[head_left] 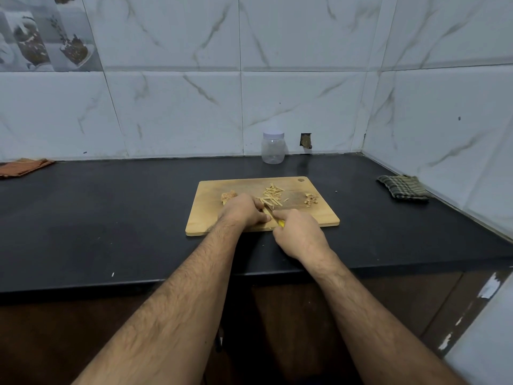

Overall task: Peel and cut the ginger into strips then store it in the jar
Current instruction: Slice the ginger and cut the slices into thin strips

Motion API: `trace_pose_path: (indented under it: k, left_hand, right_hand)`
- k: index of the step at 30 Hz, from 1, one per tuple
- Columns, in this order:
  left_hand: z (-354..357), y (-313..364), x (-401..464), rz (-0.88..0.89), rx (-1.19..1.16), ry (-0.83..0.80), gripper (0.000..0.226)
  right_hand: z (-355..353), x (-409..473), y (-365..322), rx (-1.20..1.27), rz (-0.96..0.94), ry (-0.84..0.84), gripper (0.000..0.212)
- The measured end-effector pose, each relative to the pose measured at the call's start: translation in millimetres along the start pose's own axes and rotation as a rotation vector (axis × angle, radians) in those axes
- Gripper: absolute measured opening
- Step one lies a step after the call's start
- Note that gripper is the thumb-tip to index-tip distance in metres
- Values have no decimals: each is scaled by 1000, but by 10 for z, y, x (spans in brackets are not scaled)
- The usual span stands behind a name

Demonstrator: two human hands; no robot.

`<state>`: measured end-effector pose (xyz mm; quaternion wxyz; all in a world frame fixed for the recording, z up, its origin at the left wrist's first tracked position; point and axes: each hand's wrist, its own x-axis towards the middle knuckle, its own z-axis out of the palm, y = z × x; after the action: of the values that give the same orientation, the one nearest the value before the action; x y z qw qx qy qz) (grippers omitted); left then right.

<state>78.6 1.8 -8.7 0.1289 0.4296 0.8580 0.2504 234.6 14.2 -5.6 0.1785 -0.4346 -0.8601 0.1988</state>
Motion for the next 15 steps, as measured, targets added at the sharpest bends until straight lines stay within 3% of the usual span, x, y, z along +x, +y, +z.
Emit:
trace_pose_path:
  k: [15]
  left_hand:
    - [6,1,30,6,-6,-6,43]
  right_hand:
    - [-45,-11,-62,-66,-5,-67,49]
